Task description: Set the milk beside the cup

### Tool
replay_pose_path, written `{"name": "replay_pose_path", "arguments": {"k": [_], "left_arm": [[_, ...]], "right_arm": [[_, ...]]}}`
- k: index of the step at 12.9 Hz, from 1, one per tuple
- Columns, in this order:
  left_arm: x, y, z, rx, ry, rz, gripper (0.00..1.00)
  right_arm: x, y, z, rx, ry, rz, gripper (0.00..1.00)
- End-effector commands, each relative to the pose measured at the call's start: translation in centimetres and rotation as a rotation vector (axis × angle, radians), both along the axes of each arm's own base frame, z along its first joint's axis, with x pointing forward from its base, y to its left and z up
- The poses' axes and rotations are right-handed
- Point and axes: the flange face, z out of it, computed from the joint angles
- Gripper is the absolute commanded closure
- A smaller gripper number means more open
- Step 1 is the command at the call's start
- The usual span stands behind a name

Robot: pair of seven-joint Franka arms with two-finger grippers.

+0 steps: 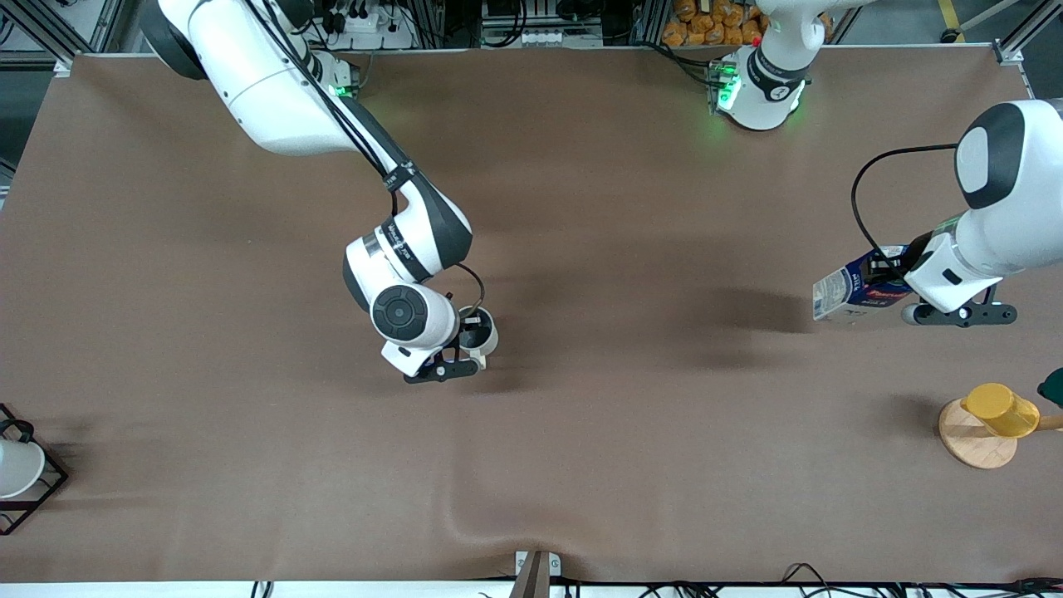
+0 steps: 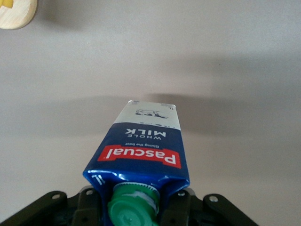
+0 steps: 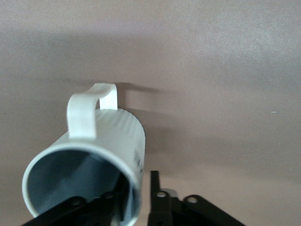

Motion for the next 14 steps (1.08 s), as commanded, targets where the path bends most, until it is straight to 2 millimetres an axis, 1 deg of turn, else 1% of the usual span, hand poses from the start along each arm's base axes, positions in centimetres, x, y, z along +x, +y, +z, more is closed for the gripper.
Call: {"name": "replay_pose_path", "arguments": {"k": [1,2,3,4,5,6,7,8,9,10,11,12,13,14], "left_arm": [[-0.6,-0.9,1.4,0.004,0.018,0.023,0.57],[-1.0,-1.7,2.2,-0.012,0.015,0.039,0.57],[-1.1,-3.2,2.6,-0.015,0.012,0.037,0.57],[-1.1,-5.0,3.2,-0.007,0.011,0.054,0.57],[-1.4,-6.7,3.4,0.002,0.027,0.068,0.57],[-1.5,-8.1,4.0,0.005,0.021,0.073,0.57],[-1.8,-10.3,4.1,0.011,0.019,0.080,0.57],[-2.1,-12.2,4.0,0.019,0.018,0.102,0.57],[-2.6,-14.3,4.0,0.024,0.017,0.110,0.57],[-3.1,-16.0,4.2,0.026,0.015,0.107,0.57],[-3.7,-18.0,4.3,0.020,0.014,0.117,0.57],[-4.5,-20.8,4.3,-0.011,0.020,0.124,0.57],[-5.5,-23.5,4.3,-0.017,0.018,0.122,0.57],[-6.5,-26.0,4.3,-0.019,0.014,0.126,0.57]], "right_arm": [[0.7,-0.1,1.9,-0.014,-0.022,-0.046,0.00],[1.2,-0.7,3.8,-0.003,-0.044,-0.052,0.00],[1.5,-1.7,5.5,-0.005,-0.045,-0.056,0.00],[2.1,-3.6,7.4,-0.013,-0.036,-0.076,0.00],[3.0,-6.1,9.4,-0.006,-0.045,-0.076,0.00],[3.7,-9.0,10.9,0.008,-0.047,-0.024,0.00],[4.7,-11.7,11.9,0.021,-0.070,0.026,0.00],[5.8,-14.7,13.1,0.036,-0.100,0.038,0.00],[6.5,-17.3,14.3,0.043,-0.121,0.048,0.00],[6.7,-20.4,14.7,0.047,-0.132,0.044,0.00],[6.8,-23.5,15.1,0.051,-0.169,0.033,0.00],[5.9,-26.2,15.9,0.052,-0.201,0.044,0.00],[4.7,-28.1,16.8,0.045,-0.210,0.041,0.00],[3.5,-29.3,17.8,0.036,-0.199,0.030,0.00]]}}
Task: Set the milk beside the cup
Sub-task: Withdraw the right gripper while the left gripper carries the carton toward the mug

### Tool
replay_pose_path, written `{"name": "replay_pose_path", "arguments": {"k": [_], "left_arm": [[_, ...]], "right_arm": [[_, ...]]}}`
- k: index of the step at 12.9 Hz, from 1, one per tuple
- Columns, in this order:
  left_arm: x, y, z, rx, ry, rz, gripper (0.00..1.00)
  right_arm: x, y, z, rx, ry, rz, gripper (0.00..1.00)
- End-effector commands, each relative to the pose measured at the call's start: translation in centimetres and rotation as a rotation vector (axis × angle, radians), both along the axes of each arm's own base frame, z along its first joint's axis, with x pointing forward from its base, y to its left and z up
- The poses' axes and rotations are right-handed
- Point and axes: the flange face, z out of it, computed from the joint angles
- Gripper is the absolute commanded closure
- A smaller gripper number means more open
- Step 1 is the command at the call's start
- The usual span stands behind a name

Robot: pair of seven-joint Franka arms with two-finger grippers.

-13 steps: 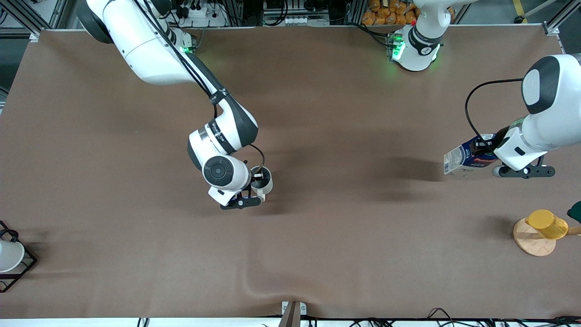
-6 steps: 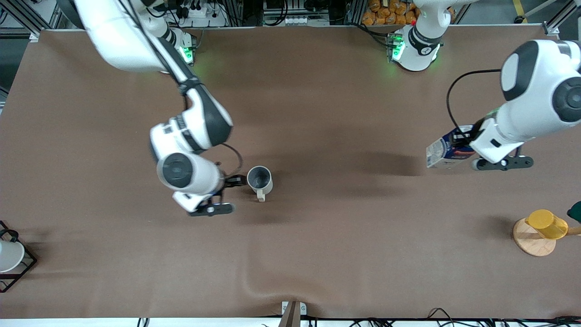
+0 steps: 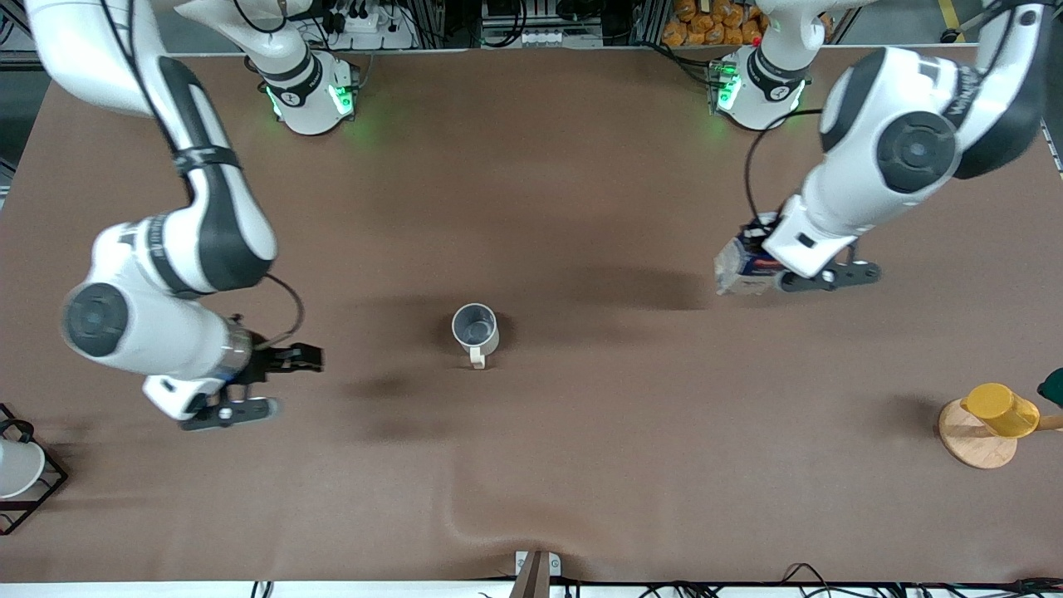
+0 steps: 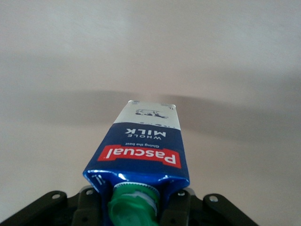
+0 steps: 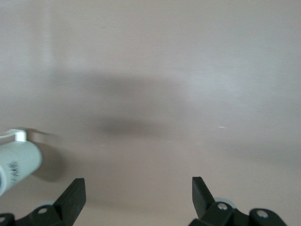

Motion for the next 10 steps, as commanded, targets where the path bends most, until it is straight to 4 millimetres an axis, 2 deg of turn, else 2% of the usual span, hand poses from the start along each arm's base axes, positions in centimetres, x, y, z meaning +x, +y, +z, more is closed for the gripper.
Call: {"name": "replay_pose_path", "arguments": {"k": [1,4,6,8,10], "left_arm": [[-2.1,-6.0,0.2,-0.027,-0.012,0.015,0.57],[-4.9,-14.8,-0.9,-0.077,-0.051,0.057,0.57],[-7.5,-21.9,-1.3,-0.112,-0.018,0.068,0.57],[-8.6,-27.8,-1.6,-0.123,-0.023,0.097,0.57],[-10.2,-33.3,-4.3,-0.100,-0.044,0.088,0.57]], "right_arm": [[-5.1,-4.0,3.4,-0.031,0.021,-0.020,0.00],[-7.2,-9.8,6.9,-0.033,0.070,-0.008,0.00],[-8.7,-11.8,9.7,-0.035,0.077,0.008,0.00],[-10.4,-12.2,12.7,-0.052,0.080,0.001,0.00],[-12.0,-13.3,15.2,-0.064,0.079,-0.020,0.00]]}}
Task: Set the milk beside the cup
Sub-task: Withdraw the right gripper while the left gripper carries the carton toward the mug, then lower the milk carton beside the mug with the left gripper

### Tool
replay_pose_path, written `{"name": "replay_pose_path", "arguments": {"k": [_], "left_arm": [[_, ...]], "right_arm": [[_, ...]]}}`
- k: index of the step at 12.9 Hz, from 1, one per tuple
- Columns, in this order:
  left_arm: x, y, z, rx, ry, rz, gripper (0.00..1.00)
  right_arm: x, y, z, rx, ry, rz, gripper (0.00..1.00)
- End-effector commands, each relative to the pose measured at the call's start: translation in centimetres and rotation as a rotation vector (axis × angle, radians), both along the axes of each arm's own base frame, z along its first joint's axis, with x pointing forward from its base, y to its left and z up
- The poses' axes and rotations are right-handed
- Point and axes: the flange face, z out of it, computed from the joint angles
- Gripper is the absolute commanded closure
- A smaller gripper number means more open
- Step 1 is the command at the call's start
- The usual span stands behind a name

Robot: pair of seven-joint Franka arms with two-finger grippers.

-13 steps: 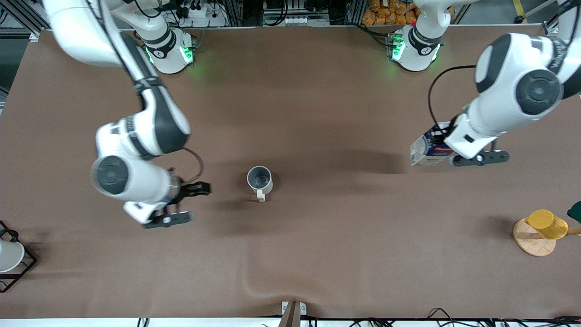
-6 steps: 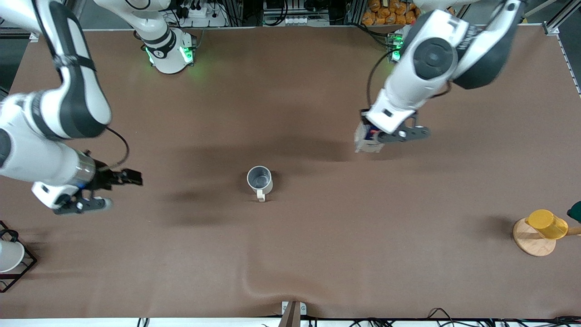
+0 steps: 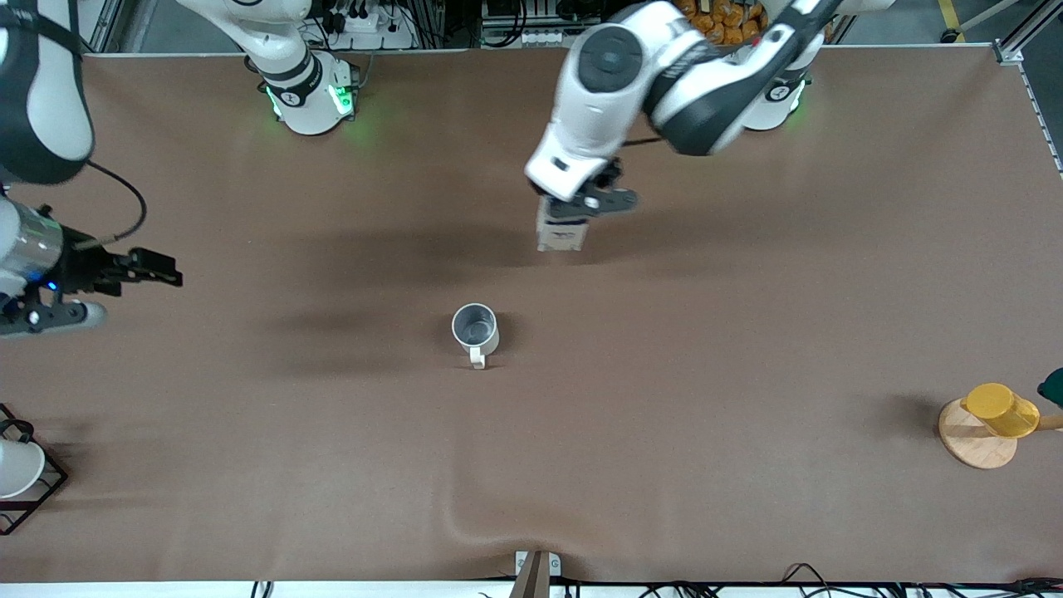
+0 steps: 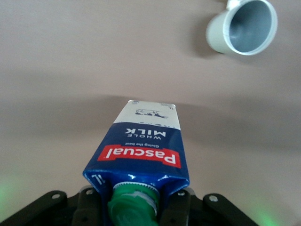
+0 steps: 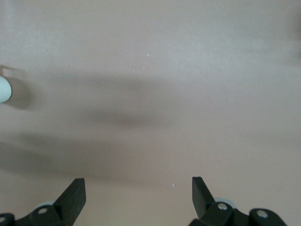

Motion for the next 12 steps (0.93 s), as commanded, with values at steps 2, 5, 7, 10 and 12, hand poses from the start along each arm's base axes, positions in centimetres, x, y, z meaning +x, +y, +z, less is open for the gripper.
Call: {"name": "replay_pose_path", "arguments": {"k": [2,5,7,10,12], "left_arm": [[-0.1,-8.2,-5.6,0.034,-0.024,-0.002,0.57],[0.0,-10.3,-8.5,0.042,-0.107,-0.019,0.57],[0.1,-10.7,-9.4,0.033,-0.113,-0.047,0.56],[0.2,-10.7,-9.6,-0.003,-0.062,-0.085,0.56],[0.5,-11.0,-10.4,-0.028,-0.060,-0.087,0.56]], "right_arm": [[-3.4,-2.0,3.0,-0.030,0.020,-0.041,0.00],[-4.1,-5.1,3.2,-0.018,0.031,-0.102,0.00],[-4.4,-5.0,3.7,-0.020,0.036,-0.102,0.00],[-4.9,-4.9,4.0,-0.028,0.050,-0.179,0.00],[-5.0,-5.8,4.2,-0.030,0.043,-0.197,0.00]]}}
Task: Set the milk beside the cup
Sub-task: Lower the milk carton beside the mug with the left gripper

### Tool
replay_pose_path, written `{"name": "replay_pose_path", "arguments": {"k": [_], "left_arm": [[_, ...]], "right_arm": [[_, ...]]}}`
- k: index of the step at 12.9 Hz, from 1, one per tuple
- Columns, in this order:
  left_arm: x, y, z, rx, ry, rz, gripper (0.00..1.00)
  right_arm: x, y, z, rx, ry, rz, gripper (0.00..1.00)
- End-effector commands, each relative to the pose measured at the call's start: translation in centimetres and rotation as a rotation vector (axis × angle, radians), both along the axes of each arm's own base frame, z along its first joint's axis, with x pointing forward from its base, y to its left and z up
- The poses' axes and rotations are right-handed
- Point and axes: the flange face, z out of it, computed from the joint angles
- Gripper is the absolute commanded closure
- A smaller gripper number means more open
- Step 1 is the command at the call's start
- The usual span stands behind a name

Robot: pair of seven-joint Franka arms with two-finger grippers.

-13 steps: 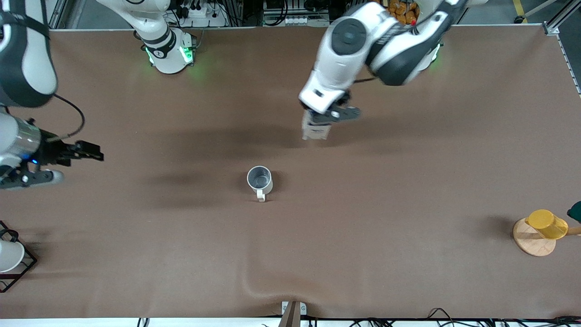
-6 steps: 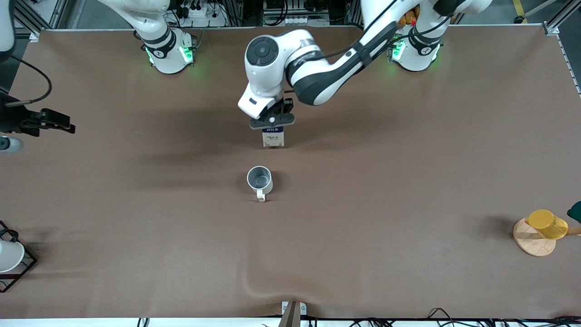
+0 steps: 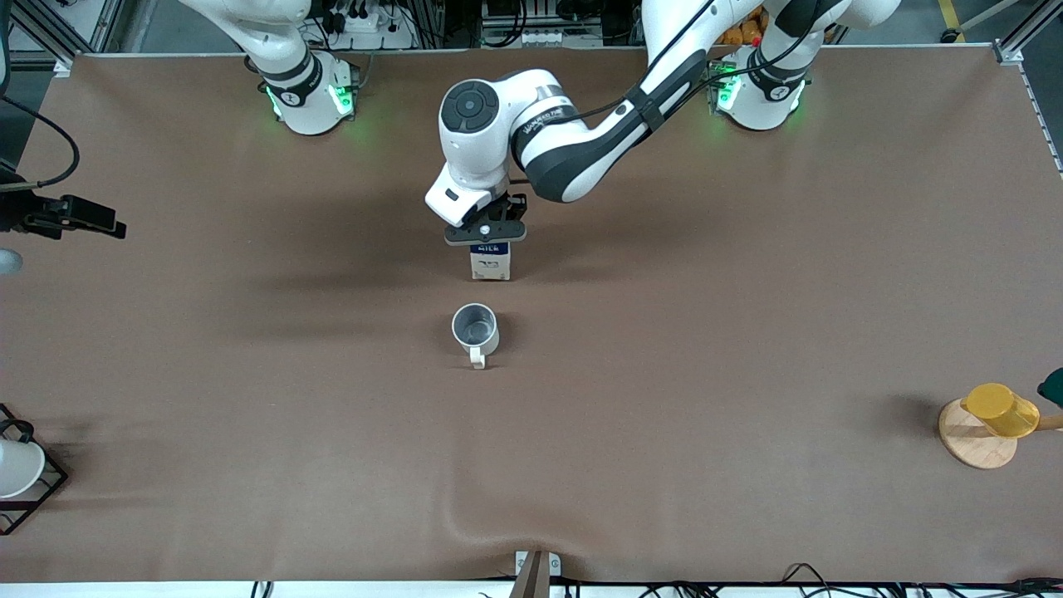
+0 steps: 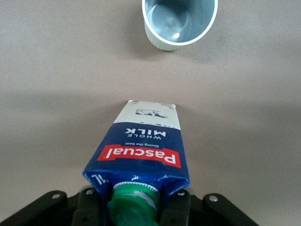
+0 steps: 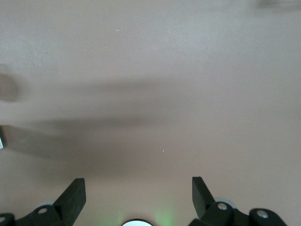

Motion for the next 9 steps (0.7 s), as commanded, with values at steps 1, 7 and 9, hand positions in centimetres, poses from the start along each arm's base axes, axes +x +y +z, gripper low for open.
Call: {"name": "replay_pose_path", "arguments": {"k": [1,7,9], "left_arm": [[1.2,-0.5,-1.1,-0.031,0.008,0.001,0.56],[1.8,0.0,-2.6,-0.010,0.014,0.011,0.56],[2.1,0.1,-2.7,-0.011,0.012,0.016,0.29]], "right_arm": [[-1.1,-1.6,0.7,-0.007,-0.012,-0.043,0.00],[-1.1,-1.6,1.2,-0.007,-0.020,-0.039,0.00],[-1.0,-0.7,1.3,-0.010,-0.020,-0.022,0.00]]}}
